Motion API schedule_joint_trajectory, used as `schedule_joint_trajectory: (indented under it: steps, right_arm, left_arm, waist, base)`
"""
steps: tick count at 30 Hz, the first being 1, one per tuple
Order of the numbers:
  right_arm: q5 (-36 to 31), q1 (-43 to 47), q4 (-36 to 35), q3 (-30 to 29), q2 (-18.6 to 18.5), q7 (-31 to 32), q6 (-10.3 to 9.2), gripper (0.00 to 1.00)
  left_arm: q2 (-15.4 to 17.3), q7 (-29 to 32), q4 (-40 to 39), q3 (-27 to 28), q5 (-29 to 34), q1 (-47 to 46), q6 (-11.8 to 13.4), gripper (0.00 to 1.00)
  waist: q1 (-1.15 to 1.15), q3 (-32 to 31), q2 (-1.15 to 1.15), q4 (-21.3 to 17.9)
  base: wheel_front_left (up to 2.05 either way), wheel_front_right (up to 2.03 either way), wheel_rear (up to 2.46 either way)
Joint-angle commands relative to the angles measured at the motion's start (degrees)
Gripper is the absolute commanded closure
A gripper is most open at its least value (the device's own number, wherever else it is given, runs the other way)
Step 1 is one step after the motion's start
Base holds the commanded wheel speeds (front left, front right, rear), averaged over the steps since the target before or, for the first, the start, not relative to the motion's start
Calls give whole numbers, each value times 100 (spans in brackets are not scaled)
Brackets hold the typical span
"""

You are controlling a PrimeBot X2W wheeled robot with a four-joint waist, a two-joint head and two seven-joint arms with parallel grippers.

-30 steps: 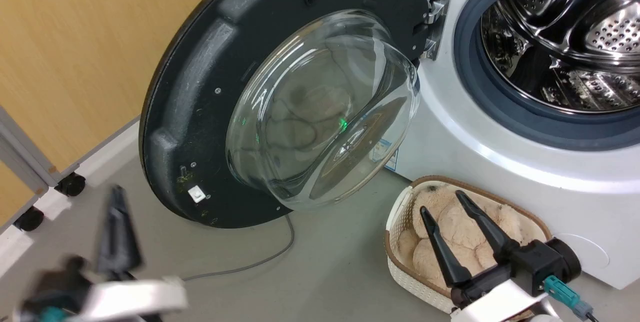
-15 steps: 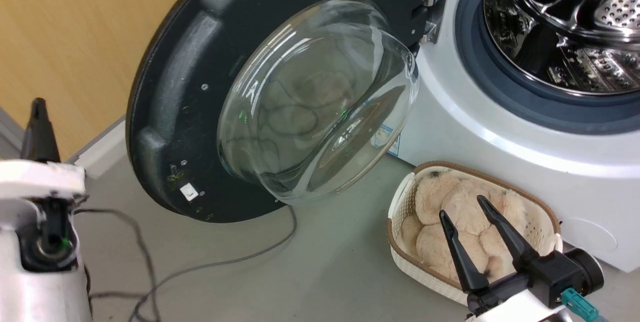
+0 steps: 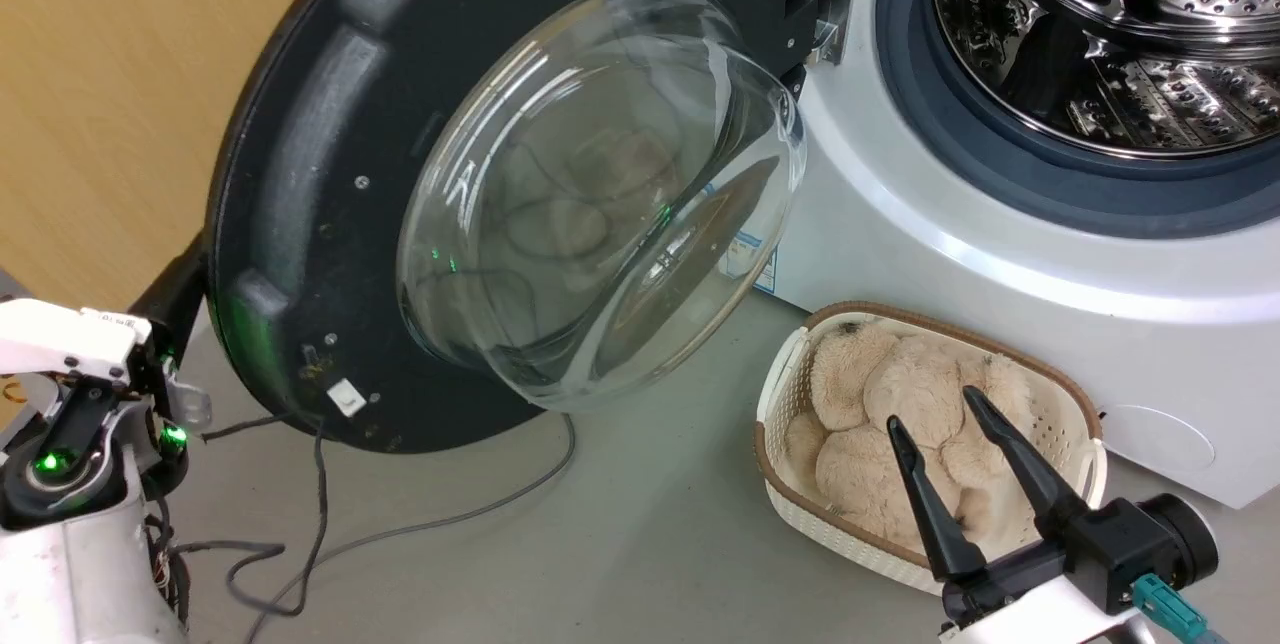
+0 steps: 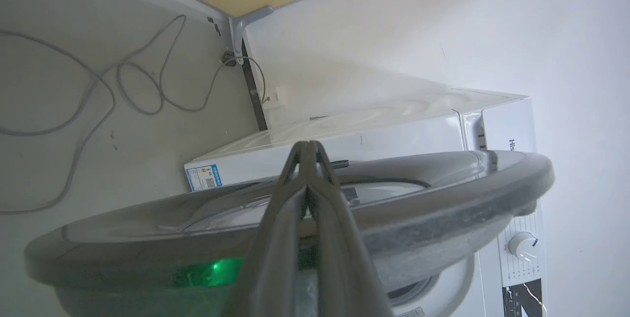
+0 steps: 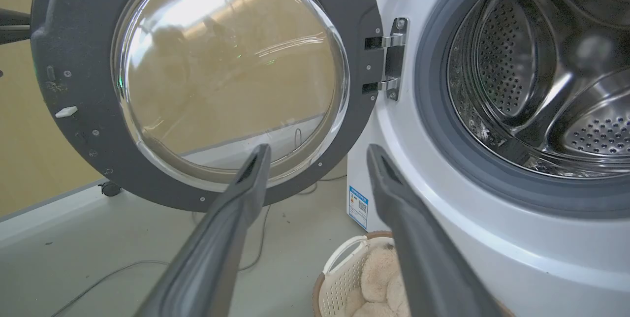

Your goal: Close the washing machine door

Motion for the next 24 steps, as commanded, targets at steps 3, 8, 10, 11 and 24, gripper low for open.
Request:
schedule_joint_trajectory:
  steps: [3, 8, 10, 11, 24]
  right_arm:
    - [-45, -15, -23, -47, 14, -25, 5, 0]
    - [-50, -10, -9, -107, 76, -25, 5, 0]
    - [-57, 7, -1, -143, 103, -25, 5, 0]
    - [-58, 18, 0, -165, 114, -25, 5, 0]
    - [-85, 128, 15, -243, 227, -25, 5, 0]
  left_arm:
    - [-33, 565, -210, -89, -244, 301, -45, 100]
    - [-93, 1177, -630, -251, -425, 746, -34, 100]
    - [-162, 1424, -867, -335, -519, 941, -16, 100]
    - [-203, 1550, -1003, -387, -569, 1045, -3, 100]
    - [-627, 2007, -2489, -1348, -1132, 2213, 400, 100]
  waist:
    - [0, -34, 0, -63]
    - [0, -131, 0, -184]
    - [0, -186, 0, -248]
    - [0, -213, 0, -283]
    - [0, -392, 0, -1045]
  base:
    - [0, 0, 0]
    - [0, 0, 0]
    - [0, 0, 0]
    - [0, 0, 0]
    - [0, 0, 0]
